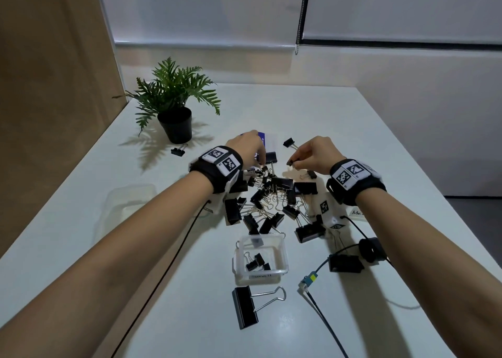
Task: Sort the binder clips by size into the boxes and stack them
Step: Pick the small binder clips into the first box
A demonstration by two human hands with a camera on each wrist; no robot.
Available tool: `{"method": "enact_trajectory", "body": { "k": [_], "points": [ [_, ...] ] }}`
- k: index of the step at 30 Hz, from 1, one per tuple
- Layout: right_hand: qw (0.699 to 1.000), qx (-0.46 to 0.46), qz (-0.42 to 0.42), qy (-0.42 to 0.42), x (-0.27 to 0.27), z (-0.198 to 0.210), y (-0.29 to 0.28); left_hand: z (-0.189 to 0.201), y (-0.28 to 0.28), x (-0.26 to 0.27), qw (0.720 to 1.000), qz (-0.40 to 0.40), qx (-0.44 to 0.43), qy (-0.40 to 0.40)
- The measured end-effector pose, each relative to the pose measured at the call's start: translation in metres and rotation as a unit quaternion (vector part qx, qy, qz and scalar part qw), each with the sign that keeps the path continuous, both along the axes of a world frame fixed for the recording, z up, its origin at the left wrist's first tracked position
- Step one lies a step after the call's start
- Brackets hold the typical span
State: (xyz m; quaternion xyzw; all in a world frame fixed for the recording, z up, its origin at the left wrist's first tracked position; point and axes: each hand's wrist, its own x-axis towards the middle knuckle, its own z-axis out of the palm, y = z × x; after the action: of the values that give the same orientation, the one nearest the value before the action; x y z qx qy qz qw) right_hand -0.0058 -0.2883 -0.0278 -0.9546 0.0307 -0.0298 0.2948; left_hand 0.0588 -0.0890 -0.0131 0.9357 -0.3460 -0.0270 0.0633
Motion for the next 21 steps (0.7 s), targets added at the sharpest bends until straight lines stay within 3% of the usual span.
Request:
{"method": "enact_trajectory", "body": {
  "k": [10, 16, 21],
  "points": [
    [1.0, -0.008, 0.0, -0.008, -0.001, -0.002, -0.002, -0.013, -0.008, 0.006, 0.998, 0.043, 0.041, 0.03],
    [1.0, -0.01, 0.001, -0.014, 0.0, -0.001, -0.001, -0.014, -0.005, 0.01, 0.997, -0.006, 0.027, 0.067],
    [1.0, -0.008, 0.0, -0.013, 0.0, -0.002, 0.0, -0.019, -0.005, 0.007, 0.998, -0.035, 0.007, 0.05]
  ]
}}
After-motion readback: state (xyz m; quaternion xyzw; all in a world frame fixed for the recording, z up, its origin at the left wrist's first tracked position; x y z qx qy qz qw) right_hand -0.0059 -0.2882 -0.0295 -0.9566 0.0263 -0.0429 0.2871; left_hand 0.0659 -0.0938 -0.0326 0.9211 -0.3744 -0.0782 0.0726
